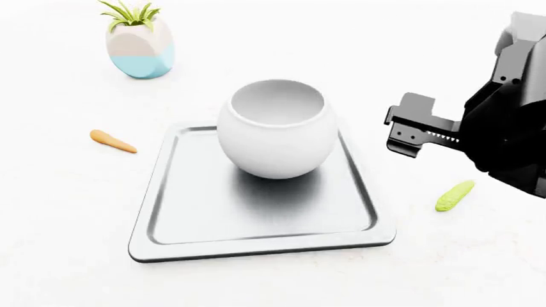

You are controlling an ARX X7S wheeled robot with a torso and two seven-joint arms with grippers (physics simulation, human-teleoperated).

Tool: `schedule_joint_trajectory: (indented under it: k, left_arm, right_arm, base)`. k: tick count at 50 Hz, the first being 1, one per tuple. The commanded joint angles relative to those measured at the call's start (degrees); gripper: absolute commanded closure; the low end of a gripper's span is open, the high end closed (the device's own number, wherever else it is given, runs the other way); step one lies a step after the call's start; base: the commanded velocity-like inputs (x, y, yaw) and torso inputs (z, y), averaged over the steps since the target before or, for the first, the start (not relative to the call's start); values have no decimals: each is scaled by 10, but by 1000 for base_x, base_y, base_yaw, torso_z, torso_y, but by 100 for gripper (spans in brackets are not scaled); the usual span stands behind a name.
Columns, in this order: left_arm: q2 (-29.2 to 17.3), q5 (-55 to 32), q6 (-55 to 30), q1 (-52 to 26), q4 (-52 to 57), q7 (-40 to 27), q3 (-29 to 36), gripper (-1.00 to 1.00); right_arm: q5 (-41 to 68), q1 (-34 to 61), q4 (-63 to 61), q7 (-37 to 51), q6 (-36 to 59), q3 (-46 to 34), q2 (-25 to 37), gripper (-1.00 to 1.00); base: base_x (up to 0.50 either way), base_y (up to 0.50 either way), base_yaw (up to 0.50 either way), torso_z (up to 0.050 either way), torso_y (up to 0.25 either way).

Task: Place the two vegetables and bowl onto the tray for setting up a vegetable dip station.

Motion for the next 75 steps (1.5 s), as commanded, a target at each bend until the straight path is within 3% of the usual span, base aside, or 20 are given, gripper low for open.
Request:
schedule_joint_trajectory:
  k: [1,25,52,75]
  left_arm:
    - [-6,2,7,8,8,3,-2,-100]
    - [-5,18,20,22,12,14,3,-100]
    - [-6,24,21,23,9,20,13,-100]
    - [8,40,23,20,-2,30,27,-100]
  right_arm:
    - [-6,2,-28,16,-27,-21,22,-100]
    - [-87,-70,60,-67,1,-53,49,-100]
    - [-109,-113,208,-153,73,-55,6,-100]
    - [-129,-135,239,-168,63,-58,23,-100]
  base:
    - [0,0,0,0,0]
    - [0,0,0,0,0]
    - [0,0,0,0,0]
    - [0,0,0,0,0]
